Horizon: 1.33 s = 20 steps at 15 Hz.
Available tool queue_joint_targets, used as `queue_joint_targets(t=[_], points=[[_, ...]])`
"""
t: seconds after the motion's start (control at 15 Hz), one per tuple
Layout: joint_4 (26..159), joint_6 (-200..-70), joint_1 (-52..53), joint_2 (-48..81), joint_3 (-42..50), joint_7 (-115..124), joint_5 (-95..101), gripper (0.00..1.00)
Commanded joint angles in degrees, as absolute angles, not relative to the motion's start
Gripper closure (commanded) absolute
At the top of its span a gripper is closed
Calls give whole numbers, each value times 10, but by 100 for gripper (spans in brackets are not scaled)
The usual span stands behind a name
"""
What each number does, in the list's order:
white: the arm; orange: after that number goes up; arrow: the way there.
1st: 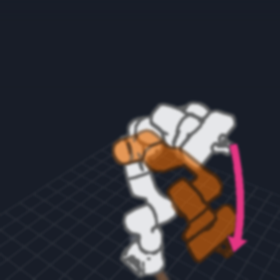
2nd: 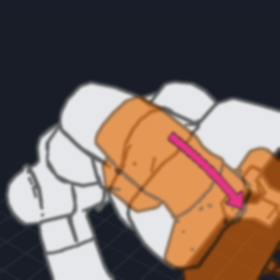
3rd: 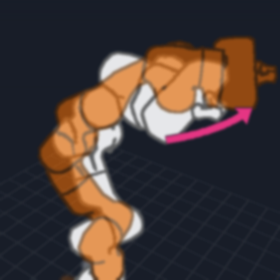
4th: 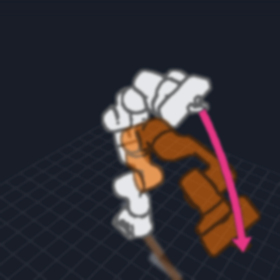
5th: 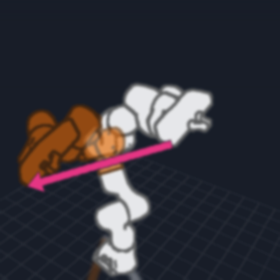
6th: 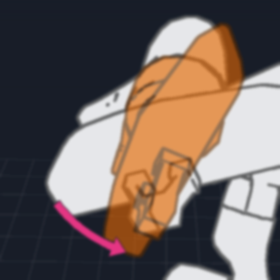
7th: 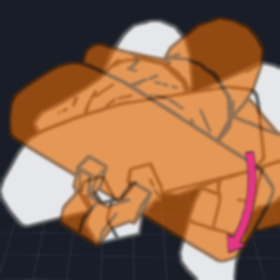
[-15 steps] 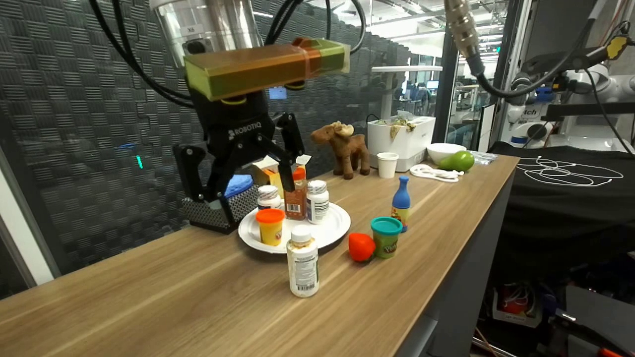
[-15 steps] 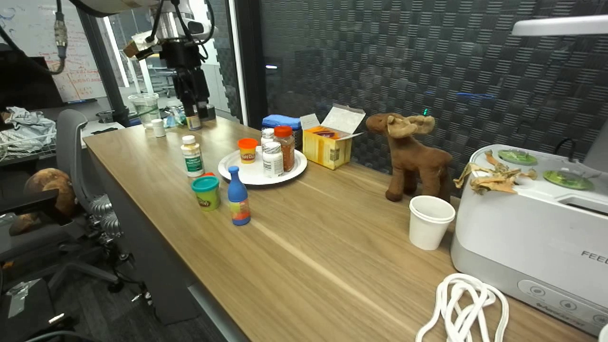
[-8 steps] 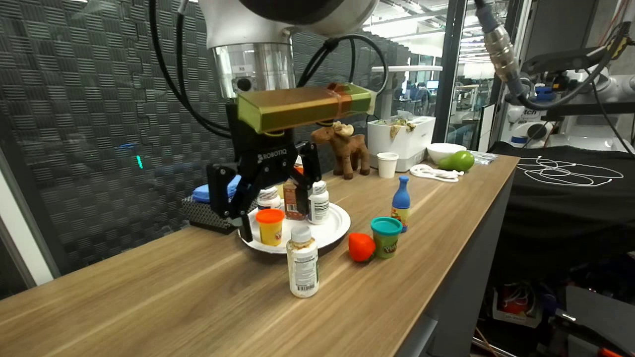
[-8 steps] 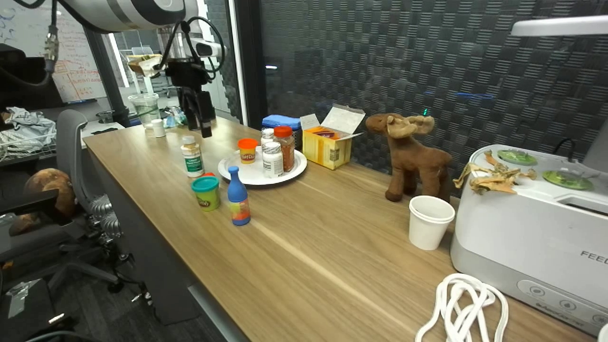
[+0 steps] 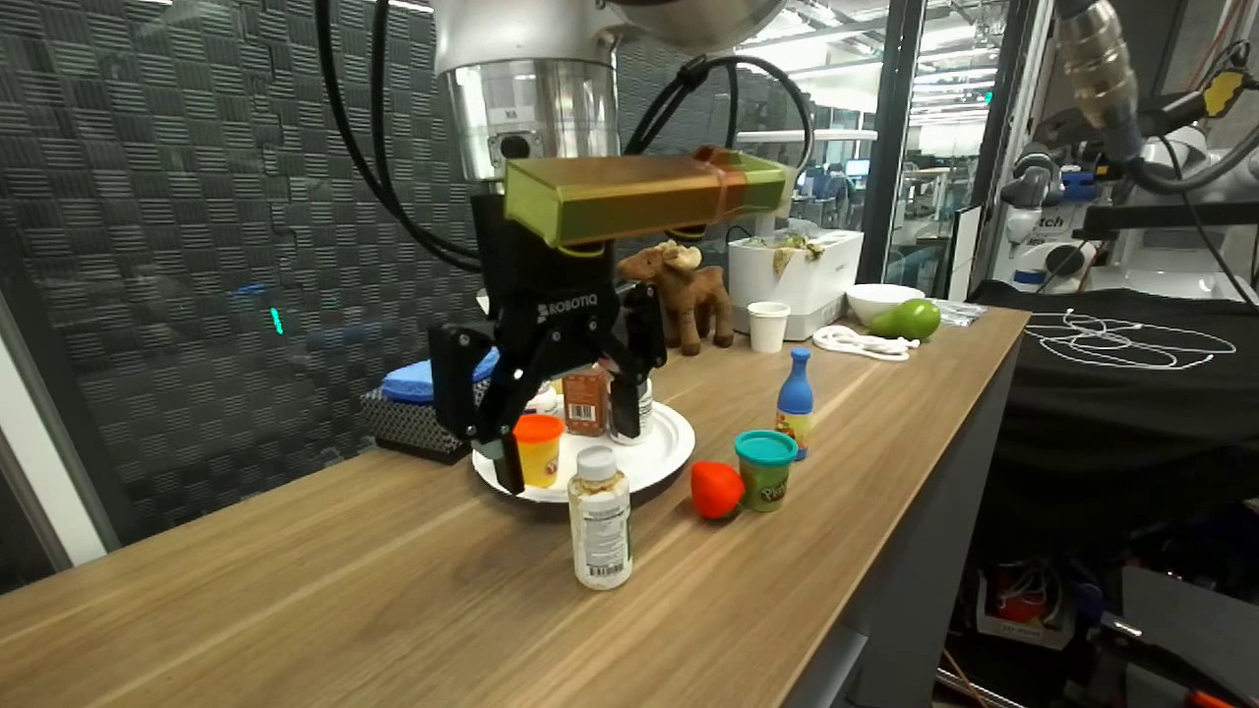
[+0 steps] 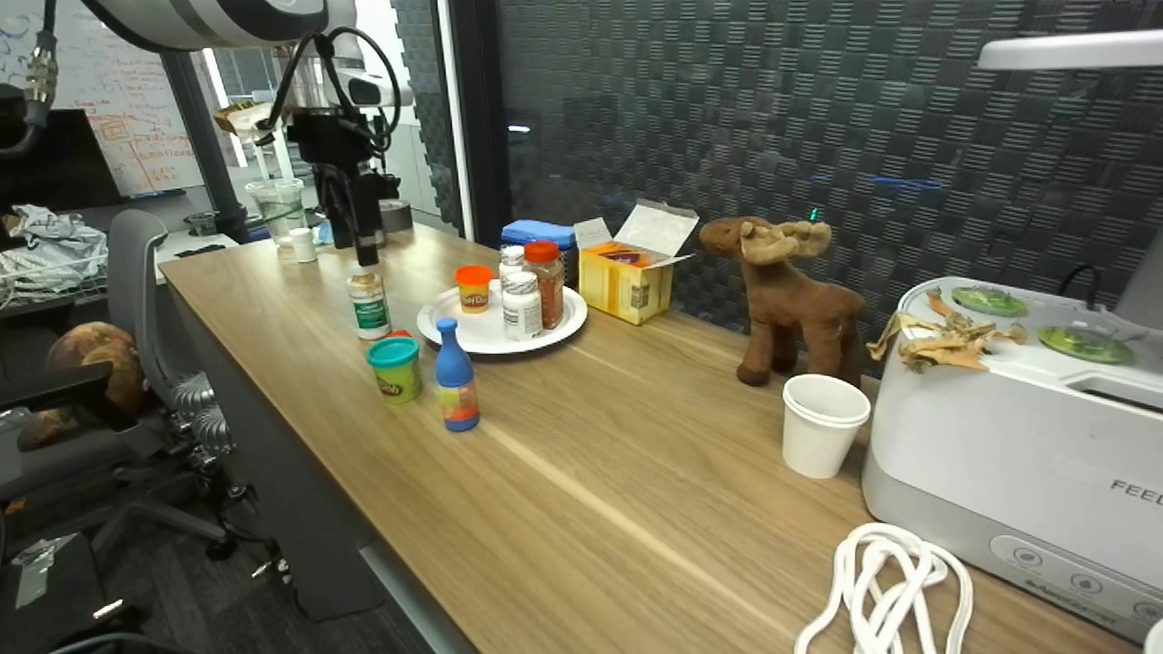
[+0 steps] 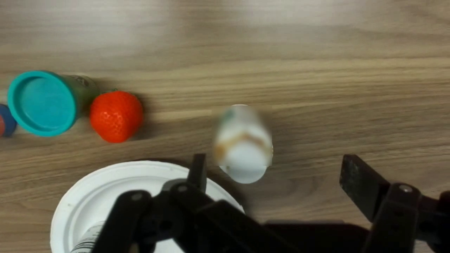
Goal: Put the containers and strawberry on the white plate
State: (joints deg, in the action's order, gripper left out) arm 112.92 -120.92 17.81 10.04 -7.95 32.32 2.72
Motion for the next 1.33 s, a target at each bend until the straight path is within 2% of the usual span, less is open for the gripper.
queue_joint_targets(t=[0.0,0.33,0.4,0.53,1.07,1.13,1.27], points=[[1151,-1227,168,87,-89,314,22,1],[1152,-1233,161,95,-84,314,27,1],[1152,-1237,159,94,-84,314,25,25],[1154,-1242,158,92,-84,319,29,30],[1149,-1226,162,86,-88,331,41,92],[1148,-1224,162,82,-89,332,41,94],[1146,-1222,164,74,-89,345,50,92]])
